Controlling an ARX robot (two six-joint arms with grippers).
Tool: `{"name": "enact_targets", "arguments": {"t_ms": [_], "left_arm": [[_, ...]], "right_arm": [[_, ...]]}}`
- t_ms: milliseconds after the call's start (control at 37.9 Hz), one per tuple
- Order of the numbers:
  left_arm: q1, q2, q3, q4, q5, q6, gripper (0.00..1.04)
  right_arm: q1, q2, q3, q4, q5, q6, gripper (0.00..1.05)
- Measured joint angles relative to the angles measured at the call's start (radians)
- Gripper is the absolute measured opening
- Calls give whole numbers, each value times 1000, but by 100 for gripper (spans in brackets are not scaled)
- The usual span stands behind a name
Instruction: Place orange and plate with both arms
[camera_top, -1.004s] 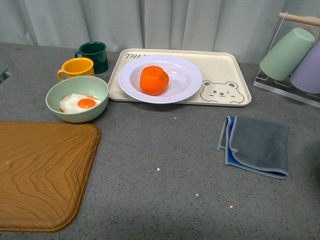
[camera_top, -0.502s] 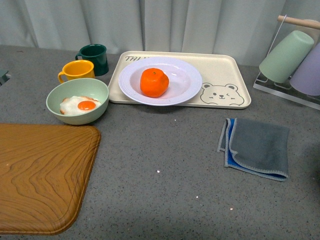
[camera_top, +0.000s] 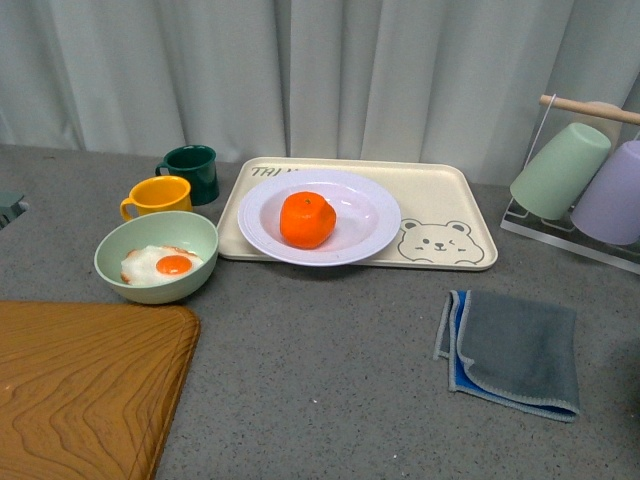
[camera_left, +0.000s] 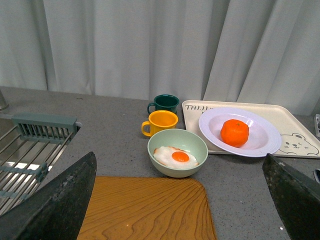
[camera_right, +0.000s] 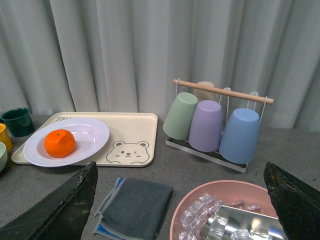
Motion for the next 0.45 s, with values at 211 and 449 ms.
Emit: {"name": "enact_targets", "arguments": {"t_ms": [211, 449], "left_arm": [[0, 0, 0, 0, 0, 0, 98], [0, 0, 0, 0, 0, 0, 98]], "right_arm": [[0, 0, 0, 0, 0, 0, 95], [0, 0, 0, 0, 0, 0, 95]]}}
